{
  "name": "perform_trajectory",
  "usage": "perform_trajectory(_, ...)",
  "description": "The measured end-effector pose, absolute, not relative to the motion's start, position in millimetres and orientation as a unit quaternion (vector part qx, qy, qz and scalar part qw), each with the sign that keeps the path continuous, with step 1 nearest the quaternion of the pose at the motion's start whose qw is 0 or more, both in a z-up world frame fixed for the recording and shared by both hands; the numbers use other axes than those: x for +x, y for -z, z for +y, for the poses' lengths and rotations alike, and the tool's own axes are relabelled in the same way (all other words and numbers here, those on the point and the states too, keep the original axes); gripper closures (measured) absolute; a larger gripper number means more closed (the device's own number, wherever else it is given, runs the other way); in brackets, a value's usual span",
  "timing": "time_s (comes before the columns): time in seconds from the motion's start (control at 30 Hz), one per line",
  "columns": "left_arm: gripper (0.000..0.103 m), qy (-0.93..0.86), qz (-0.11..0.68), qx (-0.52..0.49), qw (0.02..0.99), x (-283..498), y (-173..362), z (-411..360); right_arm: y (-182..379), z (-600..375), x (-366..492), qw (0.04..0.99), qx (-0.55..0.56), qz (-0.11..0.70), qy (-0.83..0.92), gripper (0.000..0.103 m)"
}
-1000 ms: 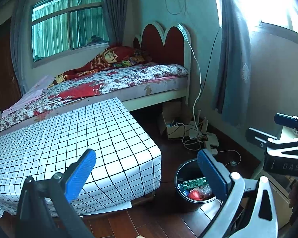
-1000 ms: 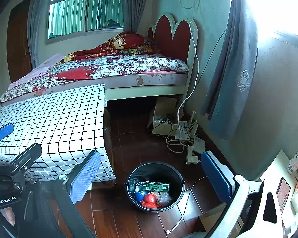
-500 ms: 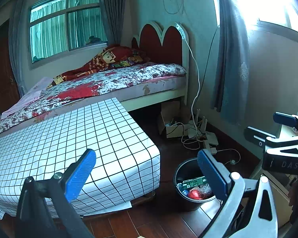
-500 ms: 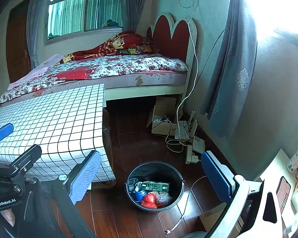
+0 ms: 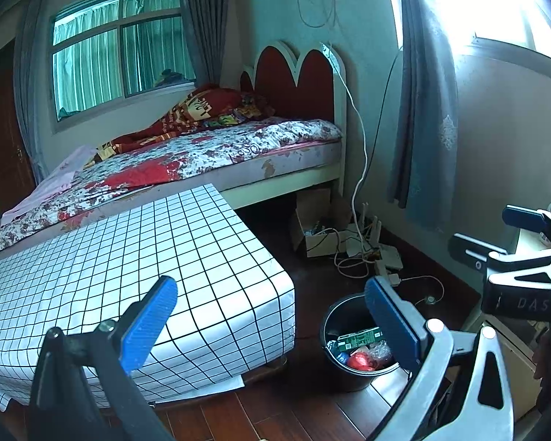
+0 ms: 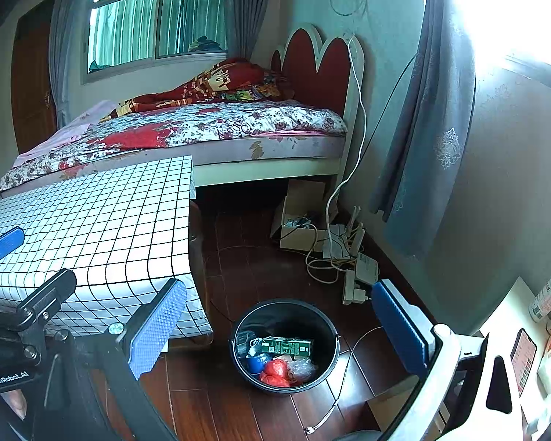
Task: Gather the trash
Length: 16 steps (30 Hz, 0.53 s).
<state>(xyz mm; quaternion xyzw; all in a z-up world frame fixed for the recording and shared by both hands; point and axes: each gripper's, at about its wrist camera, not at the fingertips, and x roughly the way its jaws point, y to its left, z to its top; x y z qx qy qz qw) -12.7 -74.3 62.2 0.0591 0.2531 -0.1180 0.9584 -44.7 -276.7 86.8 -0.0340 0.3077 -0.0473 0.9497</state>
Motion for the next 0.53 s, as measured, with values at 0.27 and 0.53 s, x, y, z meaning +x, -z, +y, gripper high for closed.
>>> perform_trajectory(0.27,0.001,0.115,0.246,0.063,0.96,-12.3,-62.4,-74.8,-87.6,-277.8,-44.5,0.949,-0.035,0.308,0.049,0.001)
perform_trajectory(0.53,0.001,0.129,0.241,0.064,0.96,-12.0,-62.9,-75.4,-87.0,-281.9,-42.9,0.949,-0.033,0.31,0.049,0.001)
